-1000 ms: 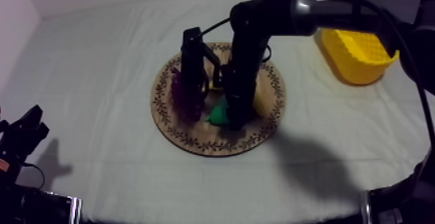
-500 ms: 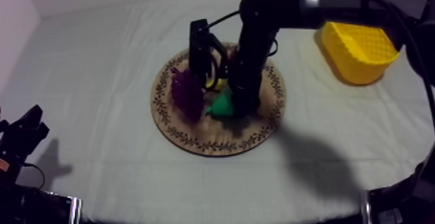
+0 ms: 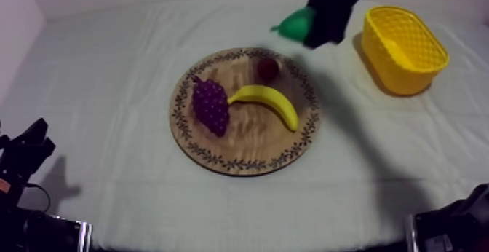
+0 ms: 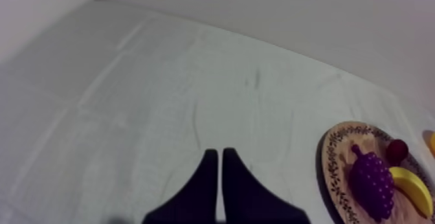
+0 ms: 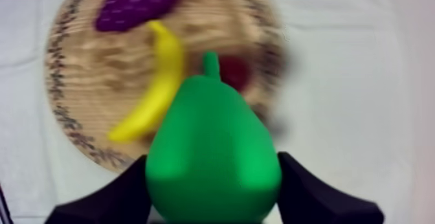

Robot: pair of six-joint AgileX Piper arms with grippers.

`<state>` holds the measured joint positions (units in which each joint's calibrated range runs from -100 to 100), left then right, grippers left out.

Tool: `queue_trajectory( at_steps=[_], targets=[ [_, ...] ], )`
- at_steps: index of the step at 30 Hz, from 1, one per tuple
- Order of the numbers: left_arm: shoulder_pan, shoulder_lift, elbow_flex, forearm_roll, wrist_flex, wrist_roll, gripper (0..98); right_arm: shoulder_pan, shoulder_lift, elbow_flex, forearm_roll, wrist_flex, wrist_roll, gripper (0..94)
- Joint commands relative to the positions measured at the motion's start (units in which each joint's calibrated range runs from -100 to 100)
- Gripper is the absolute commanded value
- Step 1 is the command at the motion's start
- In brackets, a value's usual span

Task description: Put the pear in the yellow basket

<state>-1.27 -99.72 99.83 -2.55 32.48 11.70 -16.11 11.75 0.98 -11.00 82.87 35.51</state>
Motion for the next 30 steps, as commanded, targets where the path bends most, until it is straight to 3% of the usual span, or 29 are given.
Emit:
queue_trajectory(
  at_steps=[1, 11, 19, 26, 30],
  targets=[
    [0.00, -0.02, -0.05, -0.01, 0.01, 0.00, 0.1, 5.46, -3.59, -0.41, -0.23, -0.42, 0.04, 40.8],
    [0.00, -0.02, -0.05, -0.01, 0.01, 0.00, 0.1, 16.64, -4.60, -3.55, -0.26, -3.78, -4.62, 40.0],
    [0.00, -0.02, -0.05, -0.01, 0.01, 0.00, 0.1, 19.49, -0.93, -0.08, 2.46, -10.91, -9.39, 41.6],
    [0.00, -0.02, -0.05, -0.01, 0.01, 0.00, 0.1, 19.15, -0.20, 5.81, 5.98, -17.60, -14.43, 67.1],
    [0.00, -0.02, -0.05, -0.01, 0.01, 0.00, 0.1, 19.39, -2.37, 8.33, 6.60, -19.08, -15.74, 72.2]
  ],
)
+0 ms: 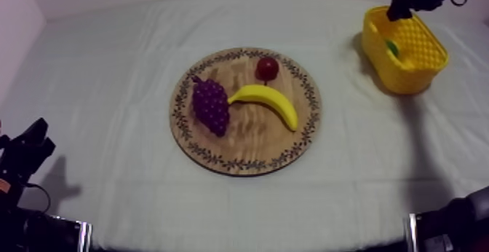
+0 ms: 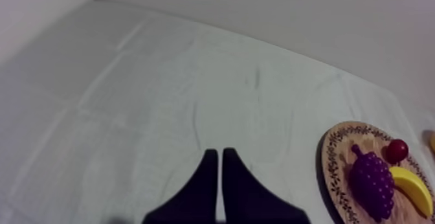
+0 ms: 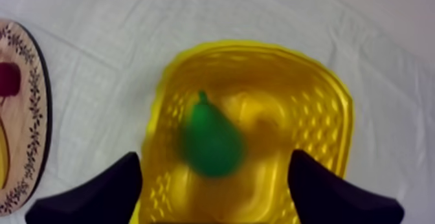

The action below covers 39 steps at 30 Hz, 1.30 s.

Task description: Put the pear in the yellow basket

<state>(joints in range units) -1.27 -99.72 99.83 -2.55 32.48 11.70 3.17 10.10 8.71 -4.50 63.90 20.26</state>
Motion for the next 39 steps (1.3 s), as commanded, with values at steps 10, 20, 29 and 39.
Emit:
queue_trajectory(
  at_steps=[10, 20, 29, 39],
  targets=[
    [0.00, -0.02, -0.05, -0.01, 0.01, 0.00, 0.1, 1.04, -16.47, 12.77, -2.32, -4.14, -1.03, 56.7],
    [0.00, -0.02, -0.05, -0.01, 0.01, 0.00, 0.1, 0.41, -42.39, 34.15, -4.98, -12.20, -1.57, 22.2],
    [0.00, -0.02, -0.05, -0.01, 0.01, 0.00, 0.1, 1.14, -66.10, 57.07, -8.14, -18.61, -0.43, 3.4],
    [0.00, -0.02, -0.05, -0.01, 0.01, 0.00, 0.1, 0.39, -88.99, 75.91, -6.64, -17.79, -2.10, 0.5]
  ],
)
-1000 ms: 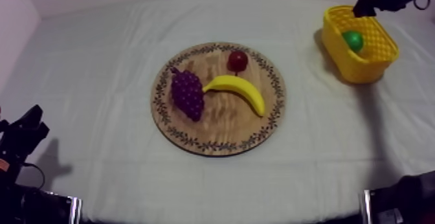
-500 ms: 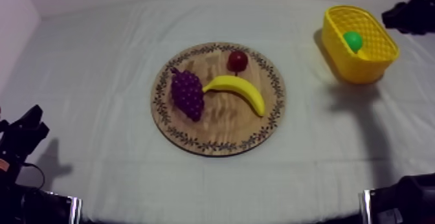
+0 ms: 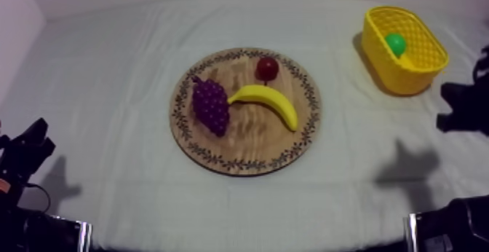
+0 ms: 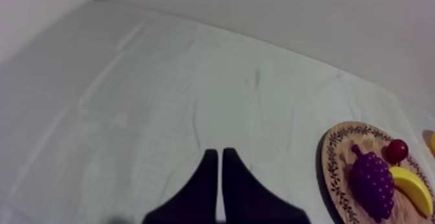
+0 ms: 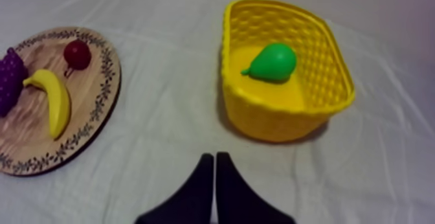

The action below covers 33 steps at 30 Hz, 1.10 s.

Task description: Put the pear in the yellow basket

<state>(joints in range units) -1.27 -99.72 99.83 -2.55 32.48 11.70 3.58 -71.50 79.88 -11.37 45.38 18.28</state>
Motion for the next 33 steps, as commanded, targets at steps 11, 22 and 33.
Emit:
queue_trajectory(
  at_steps=[11, 22, 33],
  targets=[
    [0.00, -0.02, -0.05, -0.01, 0.01, -0.01, 0.1, -1.36, -19.76, 17.08, 5.57, -3.09, -8.83, 0.3],
    [0.00, -0.02, -0.05, -0.01, 0.01, 0.01, 0.1, -1.64, -23.85, 19.79, 10.21, -8.70, -6.09, 0.4],
    [0.00, -0.02, -0.05, -0.01, 0.01, 0.00, 0.1, -1.66, -24.08, 19.89, 10.42, -8.84, -5.93, 0.4]
  ],
)
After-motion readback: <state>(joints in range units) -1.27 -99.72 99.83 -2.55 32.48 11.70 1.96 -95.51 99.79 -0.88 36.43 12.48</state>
